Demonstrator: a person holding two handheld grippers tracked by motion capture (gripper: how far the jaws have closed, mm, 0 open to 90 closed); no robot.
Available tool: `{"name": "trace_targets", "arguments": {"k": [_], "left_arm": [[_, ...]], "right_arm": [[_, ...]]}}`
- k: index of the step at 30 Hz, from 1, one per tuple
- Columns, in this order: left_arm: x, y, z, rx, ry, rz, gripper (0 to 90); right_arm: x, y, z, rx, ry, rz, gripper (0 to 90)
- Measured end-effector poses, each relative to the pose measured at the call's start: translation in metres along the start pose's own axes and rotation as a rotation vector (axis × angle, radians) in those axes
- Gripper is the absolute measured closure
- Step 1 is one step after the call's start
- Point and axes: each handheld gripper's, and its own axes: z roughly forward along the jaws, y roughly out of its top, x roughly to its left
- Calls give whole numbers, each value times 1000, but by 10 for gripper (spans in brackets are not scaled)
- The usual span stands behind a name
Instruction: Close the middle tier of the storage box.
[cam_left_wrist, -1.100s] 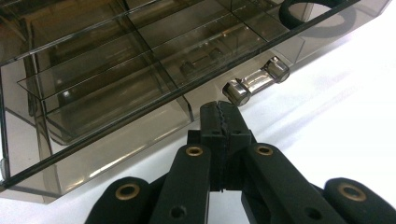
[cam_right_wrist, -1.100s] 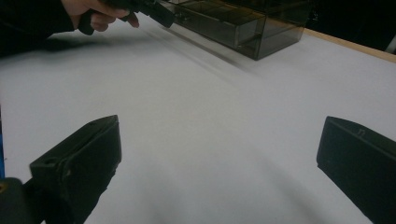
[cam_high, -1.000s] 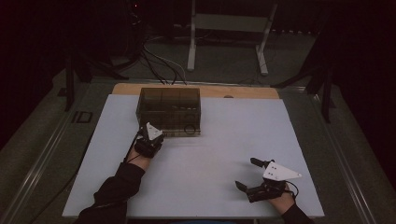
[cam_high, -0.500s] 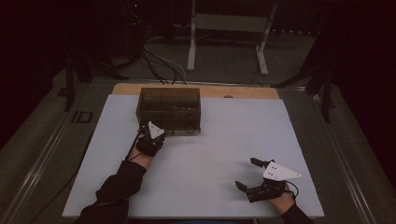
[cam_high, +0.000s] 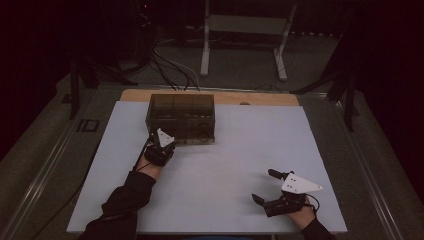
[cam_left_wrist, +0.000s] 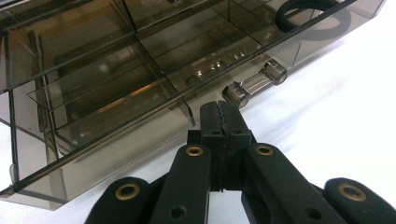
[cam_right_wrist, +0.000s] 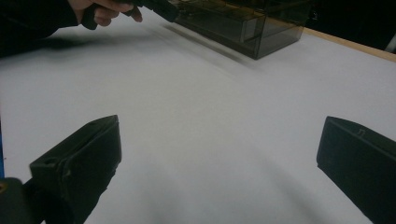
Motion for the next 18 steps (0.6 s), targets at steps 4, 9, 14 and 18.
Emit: {"name": "trace_targets", "arguments": {"k": [4,9,14,18], "left_arm": [[0,2,0,-1,0,4,900],[1,4,1,1,3,3,900],[2,5,2,4,5,3,900],[3,6,3,5,6,5,900]], "right_arm": [[0,0,0,0,0,0,0],[0,0,0,1,-1,-1,0],[0,0,0,1,-1,-1,0],[0,0,0,0,-1,0,0]]}}
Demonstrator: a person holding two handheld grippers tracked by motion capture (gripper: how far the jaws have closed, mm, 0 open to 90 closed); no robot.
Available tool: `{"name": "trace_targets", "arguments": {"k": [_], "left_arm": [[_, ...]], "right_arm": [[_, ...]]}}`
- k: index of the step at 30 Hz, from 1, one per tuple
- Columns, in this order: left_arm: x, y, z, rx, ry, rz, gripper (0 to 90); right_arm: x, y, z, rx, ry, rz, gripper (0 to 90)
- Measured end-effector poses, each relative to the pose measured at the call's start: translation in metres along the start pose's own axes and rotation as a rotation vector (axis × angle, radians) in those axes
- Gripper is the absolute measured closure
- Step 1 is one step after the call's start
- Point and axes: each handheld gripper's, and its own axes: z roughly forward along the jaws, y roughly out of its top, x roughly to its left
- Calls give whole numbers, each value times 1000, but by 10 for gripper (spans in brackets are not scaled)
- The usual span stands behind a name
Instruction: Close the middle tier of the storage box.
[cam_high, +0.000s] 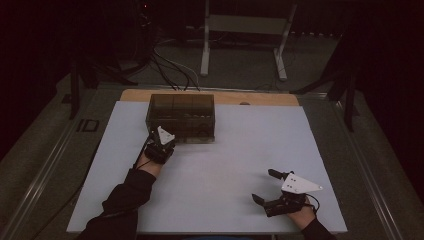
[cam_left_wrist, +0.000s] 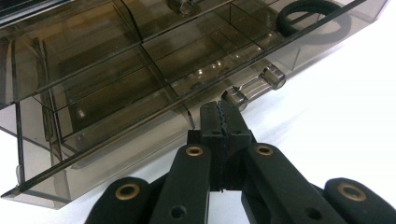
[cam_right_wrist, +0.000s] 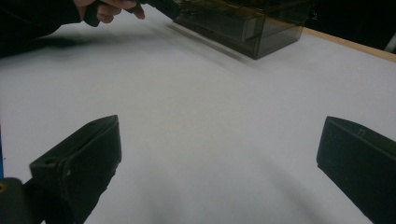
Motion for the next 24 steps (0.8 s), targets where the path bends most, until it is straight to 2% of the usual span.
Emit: {"name": "trace_targets", "arguments": {"k": [24], "left_arm": [[5,6,7,12,12,-6,900]], "right_arm": [[0,0,0,-1,0,1,0]]}}
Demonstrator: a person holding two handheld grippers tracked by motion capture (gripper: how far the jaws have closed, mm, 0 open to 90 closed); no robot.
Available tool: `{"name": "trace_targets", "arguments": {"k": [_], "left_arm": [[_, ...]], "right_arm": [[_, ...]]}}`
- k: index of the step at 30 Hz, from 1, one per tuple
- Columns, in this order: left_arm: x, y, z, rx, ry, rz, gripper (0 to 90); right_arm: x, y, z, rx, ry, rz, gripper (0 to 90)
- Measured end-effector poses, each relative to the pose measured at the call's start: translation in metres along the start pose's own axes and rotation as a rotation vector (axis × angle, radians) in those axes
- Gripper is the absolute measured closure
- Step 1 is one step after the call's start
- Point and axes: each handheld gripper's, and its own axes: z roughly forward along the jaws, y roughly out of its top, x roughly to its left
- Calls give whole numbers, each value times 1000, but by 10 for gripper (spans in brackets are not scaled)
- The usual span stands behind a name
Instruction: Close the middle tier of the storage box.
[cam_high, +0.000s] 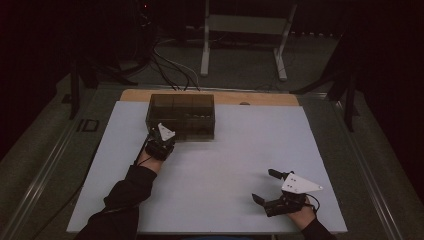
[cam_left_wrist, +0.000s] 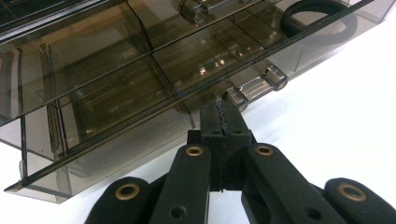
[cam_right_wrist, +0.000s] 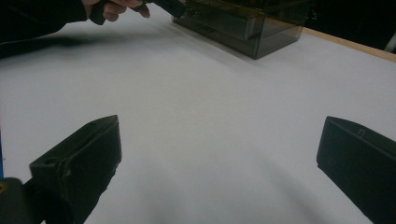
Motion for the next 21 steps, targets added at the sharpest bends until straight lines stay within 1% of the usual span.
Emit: {"name": "trace_targets", "arguments": {"k": [7,14,16,21], "left_arm": [[2,3,2,-3,-6,-14,900],[4,5,5,3,0,-8,900],[5,6,5,1,-5,-13,900],[6,7,8,5,1,-13,900]], "right_arm": [[0,0,0,0,-1,1,0],[0,0,0,0,0,2,0],[0,0,0,0,-1,1,0],[-1,0,0,-2,-1,1,0]]}}
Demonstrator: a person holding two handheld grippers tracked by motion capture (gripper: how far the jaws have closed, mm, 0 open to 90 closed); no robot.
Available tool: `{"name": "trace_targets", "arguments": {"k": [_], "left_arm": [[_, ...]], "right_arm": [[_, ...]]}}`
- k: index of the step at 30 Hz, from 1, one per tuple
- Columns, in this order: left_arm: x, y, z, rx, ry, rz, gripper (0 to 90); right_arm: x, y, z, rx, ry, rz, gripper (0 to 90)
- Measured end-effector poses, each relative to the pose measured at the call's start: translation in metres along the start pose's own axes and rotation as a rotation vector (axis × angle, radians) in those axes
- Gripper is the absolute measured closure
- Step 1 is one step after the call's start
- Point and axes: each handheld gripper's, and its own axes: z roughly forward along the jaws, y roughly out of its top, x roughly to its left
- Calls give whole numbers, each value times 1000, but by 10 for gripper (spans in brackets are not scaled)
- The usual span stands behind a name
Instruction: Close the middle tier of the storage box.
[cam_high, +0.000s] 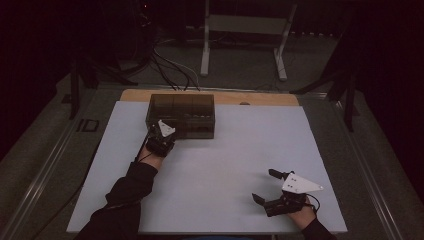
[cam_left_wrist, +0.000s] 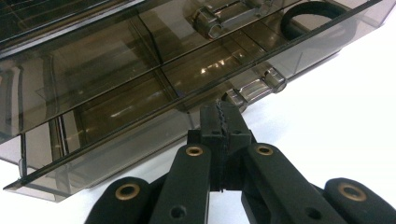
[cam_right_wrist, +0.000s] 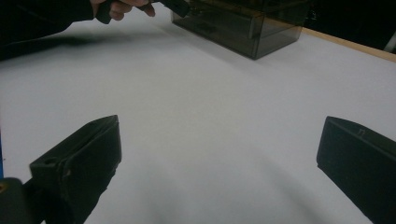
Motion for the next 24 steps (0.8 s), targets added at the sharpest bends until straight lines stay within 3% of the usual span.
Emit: {"name": "trace_targets", "arguments": {"k": [24], "left_arm": [[4,7,8,8,17,-3,900]], "right_arm": [[0,0,0,-1,0,2,0]]}}
